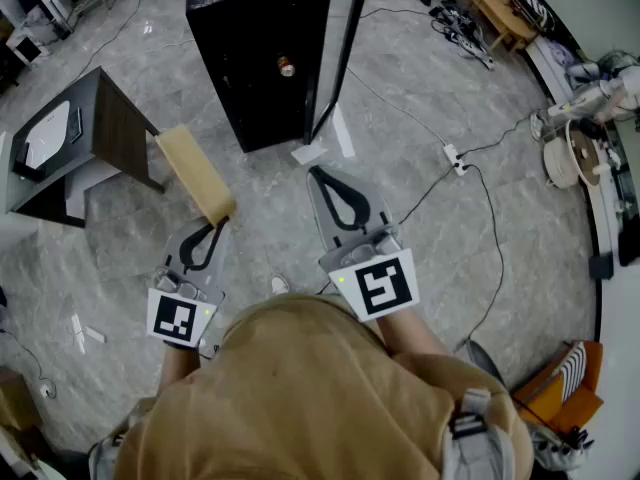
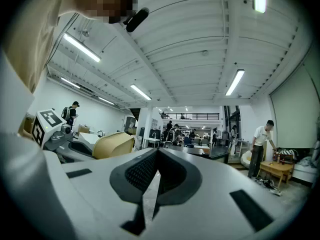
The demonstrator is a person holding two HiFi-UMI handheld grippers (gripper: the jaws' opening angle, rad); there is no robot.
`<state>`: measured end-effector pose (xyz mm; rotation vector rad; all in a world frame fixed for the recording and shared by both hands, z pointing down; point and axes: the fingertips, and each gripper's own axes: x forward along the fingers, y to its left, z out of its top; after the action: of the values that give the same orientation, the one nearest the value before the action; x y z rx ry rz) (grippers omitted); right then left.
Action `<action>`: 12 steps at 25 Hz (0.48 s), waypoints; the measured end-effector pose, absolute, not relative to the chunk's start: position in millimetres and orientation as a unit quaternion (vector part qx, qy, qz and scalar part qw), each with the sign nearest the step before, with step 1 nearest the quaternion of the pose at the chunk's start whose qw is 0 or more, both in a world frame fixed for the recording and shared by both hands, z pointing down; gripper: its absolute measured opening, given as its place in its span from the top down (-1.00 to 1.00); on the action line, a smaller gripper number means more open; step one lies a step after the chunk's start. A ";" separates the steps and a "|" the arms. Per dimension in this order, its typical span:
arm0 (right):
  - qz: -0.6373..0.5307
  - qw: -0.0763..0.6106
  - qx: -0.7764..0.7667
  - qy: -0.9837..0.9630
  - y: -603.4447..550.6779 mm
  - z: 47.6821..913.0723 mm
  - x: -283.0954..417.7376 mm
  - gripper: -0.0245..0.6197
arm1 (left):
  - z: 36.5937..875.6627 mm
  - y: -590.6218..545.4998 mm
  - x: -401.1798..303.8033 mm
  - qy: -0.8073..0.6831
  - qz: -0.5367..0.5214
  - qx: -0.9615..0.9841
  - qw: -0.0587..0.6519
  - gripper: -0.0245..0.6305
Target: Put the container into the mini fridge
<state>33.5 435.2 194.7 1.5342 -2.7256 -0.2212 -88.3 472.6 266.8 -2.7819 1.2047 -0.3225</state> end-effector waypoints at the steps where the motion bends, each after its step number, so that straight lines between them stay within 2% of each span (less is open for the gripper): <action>1: -0.070 0.003 0.491 -0.868 434.1 196.4 31.4 0.92 | 268.8 471.2 -91.2 0.395 -0.105 -0.912 0.047 0.88; 12: -0.066 0.004 0.499 -0.864 432.9 204.0 -14.8 0.92 | 281.4 464.3 -140.3 0.387 -0.103 -0.915 0.048 0.88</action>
<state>-14.8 432.9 204.0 1.5655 -2.7073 -0.2079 -140.3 464.3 281.4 -2.7912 1.1802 -0.3130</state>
